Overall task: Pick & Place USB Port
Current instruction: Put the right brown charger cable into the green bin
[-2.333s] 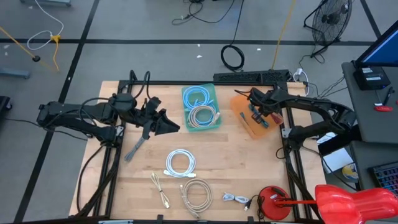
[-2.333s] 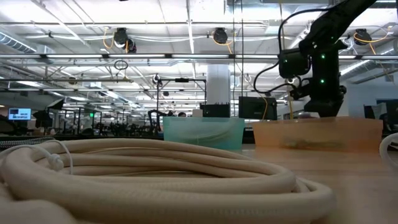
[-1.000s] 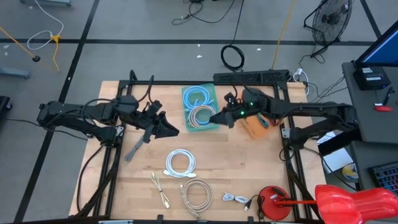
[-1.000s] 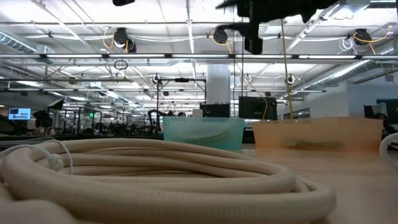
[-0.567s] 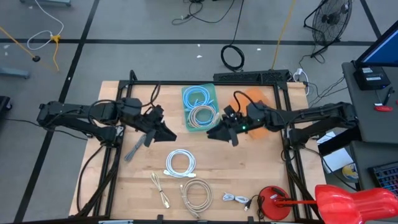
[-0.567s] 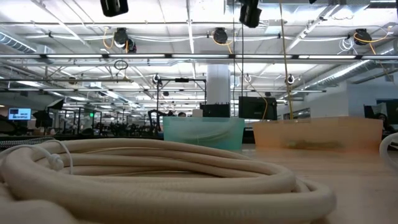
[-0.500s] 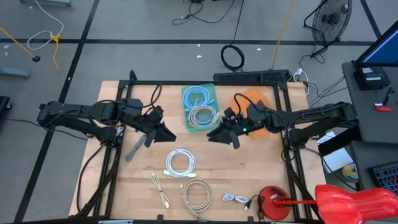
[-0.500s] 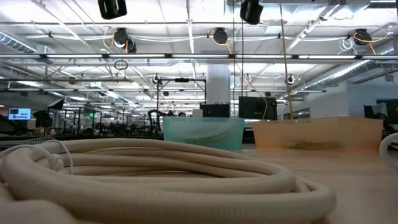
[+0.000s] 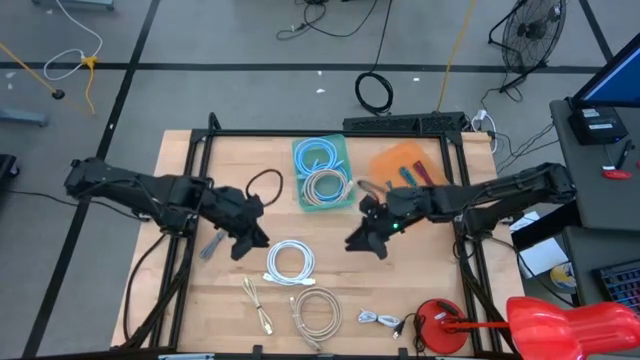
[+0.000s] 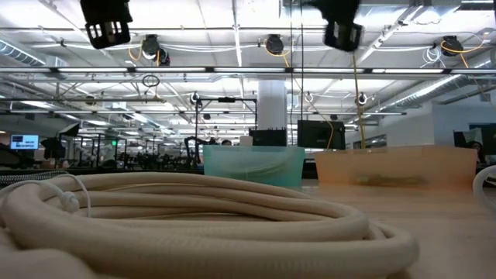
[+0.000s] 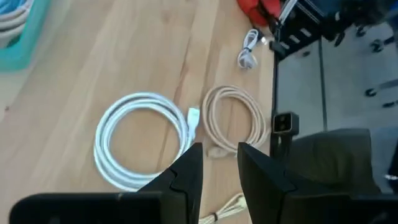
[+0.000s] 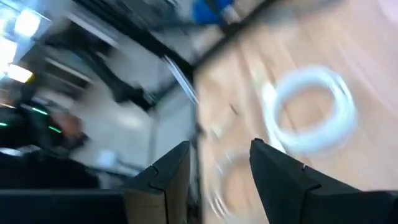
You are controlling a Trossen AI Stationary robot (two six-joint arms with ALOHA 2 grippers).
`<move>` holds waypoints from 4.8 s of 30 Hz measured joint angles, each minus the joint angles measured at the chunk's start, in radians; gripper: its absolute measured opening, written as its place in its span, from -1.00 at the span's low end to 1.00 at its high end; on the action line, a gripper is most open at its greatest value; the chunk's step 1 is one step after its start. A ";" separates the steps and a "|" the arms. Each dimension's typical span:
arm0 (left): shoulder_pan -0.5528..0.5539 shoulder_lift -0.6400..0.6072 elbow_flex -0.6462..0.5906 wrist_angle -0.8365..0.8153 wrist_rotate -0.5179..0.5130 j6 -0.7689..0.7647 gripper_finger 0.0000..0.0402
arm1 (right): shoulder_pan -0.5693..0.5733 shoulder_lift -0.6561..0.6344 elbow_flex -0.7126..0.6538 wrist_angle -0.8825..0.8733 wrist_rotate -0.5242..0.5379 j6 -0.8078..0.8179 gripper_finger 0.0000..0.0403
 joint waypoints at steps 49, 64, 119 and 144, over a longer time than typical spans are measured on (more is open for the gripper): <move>-0.457 1.007 0.751 -0.305 -0.228 -1.113 -0.49 | 0.340 0.087 0.000 -0.396 0.065 -0.057 -0.23; -0.392 1.021 0.655 -0.278 -0.128 -1.158 -0.04 | 0.352 0.087 0.000 -0.387 0.083 -0.047 -0.23; 0.126 0.559 0.494 -0.280 -0.408 -0.648 -0.80 | 0.234 0.023 0.000 -0.141 0.099 -0.024 -0.23; 0.863 0.709 0.495 -0.057 0.087 0.107 -0.80 | -0.181 -0.091 0.000 -0.034 0.318 -0.057 -0.23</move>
